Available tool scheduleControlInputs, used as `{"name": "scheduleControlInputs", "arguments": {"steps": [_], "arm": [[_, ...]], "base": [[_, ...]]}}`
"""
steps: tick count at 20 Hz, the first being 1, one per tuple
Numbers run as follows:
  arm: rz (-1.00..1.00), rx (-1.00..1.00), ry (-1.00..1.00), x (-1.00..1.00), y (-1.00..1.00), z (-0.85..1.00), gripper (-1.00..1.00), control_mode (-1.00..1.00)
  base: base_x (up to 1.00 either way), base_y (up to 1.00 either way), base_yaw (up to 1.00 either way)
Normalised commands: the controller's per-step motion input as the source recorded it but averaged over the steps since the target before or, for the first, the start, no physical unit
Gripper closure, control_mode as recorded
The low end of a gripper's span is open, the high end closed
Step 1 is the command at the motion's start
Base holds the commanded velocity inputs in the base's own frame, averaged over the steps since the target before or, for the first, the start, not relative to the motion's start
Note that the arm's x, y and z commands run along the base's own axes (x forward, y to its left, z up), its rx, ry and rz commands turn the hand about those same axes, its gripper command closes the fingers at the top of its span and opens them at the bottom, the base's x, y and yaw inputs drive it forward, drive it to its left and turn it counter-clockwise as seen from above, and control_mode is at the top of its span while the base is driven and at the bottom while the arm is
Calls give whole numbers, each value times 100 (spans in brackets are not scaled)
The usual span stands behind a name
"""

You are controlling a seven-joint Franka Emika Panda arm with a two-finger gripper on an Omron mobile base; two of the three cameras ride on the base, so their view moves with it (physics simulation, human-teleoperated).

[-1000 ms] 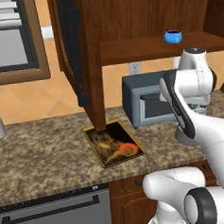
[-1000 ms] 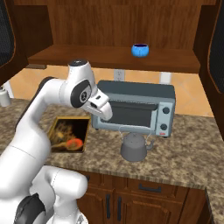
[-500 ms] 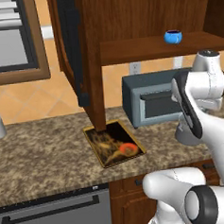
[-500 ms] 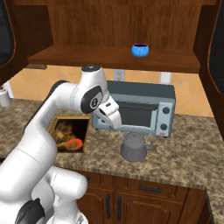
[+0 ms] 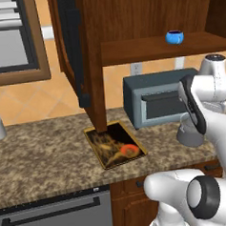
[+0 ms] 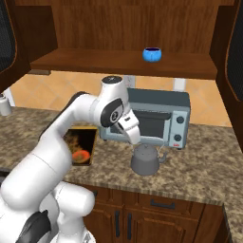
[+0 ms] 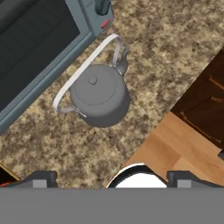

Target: Pick the kettle from the counter and place it on the tray. Then pick the mug from the cabinet and place it on the tray. Then close the cabinet doors.

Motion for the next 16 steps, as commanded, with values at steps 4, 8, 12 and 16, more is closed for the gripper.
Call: {"name": "scheduleControlInputs", "arguments": {"steps": [4,8,12,16], "arm": [[-5,0,0,75,-5,-27,-100,-100],[0,3,0,45,-26,-15,-100,-100],[1,8,-1,22,-39,-17,-100,-100],[0,5,0,19,-28,-18,-100,-100]], "base": [[0,0,0],[0,0,0],[0,0,0],[0,0,0]]}}
